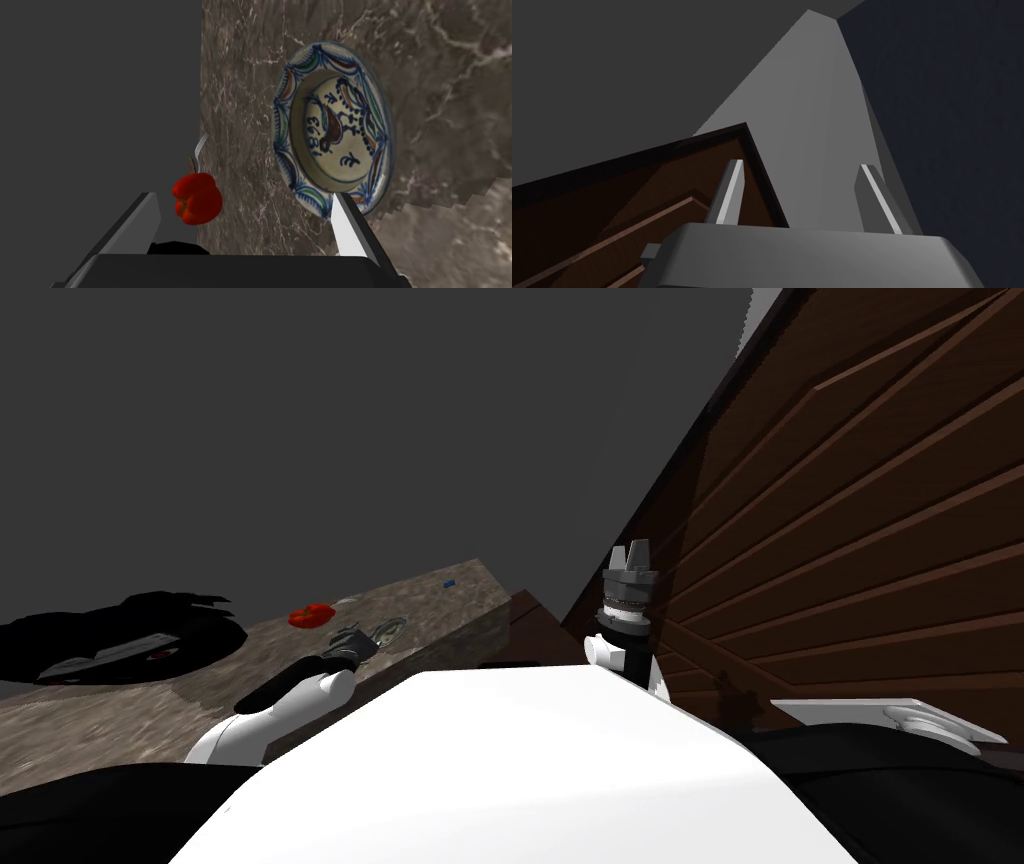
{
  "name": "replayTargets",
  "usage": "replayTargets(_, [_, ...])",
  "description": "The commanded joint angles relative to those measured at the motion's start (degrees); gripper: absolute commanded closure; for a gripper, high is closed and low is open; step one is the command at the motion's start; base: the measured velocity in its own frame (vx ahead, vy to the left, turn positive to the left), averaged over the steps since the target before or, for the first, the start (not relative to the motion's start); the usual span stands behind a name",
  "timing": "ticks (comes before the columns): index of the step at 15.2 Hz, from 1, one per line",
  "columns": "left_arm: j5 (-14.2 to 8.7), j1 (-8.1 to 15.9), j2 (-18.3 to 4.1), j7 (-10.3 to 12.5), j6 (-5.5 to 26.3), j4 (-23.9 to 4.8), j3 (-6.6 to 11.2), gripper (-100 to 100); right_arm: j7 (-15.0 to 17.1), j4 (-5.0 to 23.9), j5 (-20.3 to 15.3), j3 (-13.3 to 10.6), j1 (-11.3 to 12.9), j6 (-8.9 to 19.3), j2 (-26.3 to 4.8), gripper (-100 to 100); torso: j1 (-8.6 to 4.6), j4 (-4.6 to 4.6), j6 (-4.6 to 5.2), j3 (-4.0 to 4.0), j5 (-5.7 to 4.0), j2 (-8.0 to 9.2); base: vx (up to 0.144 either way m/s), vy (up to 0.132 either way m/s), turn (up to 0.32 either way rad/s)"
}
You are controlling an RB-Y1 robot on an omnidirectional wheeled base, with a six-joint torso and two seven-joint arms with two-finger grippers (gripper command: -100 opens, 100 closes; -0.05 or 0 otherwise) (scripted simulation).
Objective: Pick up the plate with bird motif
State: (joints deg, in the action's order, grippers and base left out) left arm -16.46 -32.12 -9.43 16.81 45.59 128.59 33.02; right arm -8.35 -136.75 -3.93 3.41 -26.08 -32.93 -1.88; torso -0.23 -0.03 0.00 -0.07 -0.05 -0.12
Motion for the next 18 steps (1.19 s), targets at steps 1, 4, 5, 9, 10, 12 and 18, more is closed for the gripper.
replayTargets(1, [-0.3,0.1,0.9,0.6,2.9,-0.1,1.01,-100,0.0,0.0,0.0,0.0,0.0,0.0,0.0,0,0.00,0.00,0.00,0.00,0.00,0.00,0.042,-0.037,-0.060])
replayTargets(4, [-0.6,0.1,1.4,1.0,5.2,-0.3,1.68,-100,0.0,0.0,0.0,0.0,0.0,0.0,0.0,0,0.03,0.00,0.00,0.00,0.01,-0.01,0.043,-0.034,-0.056])
replayTargets(5, [-0.8,0.0,2.0,1.3,6.8,-0.5,2.27,-100,0.0,0.0,0.0,0.0,0.0,0.0,0.0,0,0.03,0.00,0.00,0.00,0.01,0.01,0.037,-0.035,-0.051])
replayTargets(9, [-1.4,-0.2,3.5,2.0,10.5,-1.2,3.49,-100,0.0,0.0,0.0,0.0,0.0,0.0,0.0,0,0.03,0.01,0.00,0.03,0.01,0.05,0.035,-0.031,-0.055])
replayTargets(10, [-1.6,-0.3,4.0,2.1,11.3,-1.5,3.69,-100,0.0,0.0,0.0,0.0,0.0,0.0,0.0,0,0.04,0.01,0.00,0.02,0.01,0.03,0.044,-0.032,-0.059])
replayTargets(12, [-1.3,-0.2,3.9,2.1,11.0,-1.3,3.50,-100,0.0,0.0,0.0,0.0,0.0,0.0,0.0,0,0.03,0.01,-0.01,0.02,0.01,0.03,0.029,-0.027,-0.023])
replayTargets(18, [-0.6,1.2,3.9,1.8,9.3,-4.6,2.89,100,0.0,0.0,0.0,0.0,0.0,0.0,0.0,0,0.24,0.03,-0.01,0.09,0.05,0.16,0.012,0.016,-0.001])
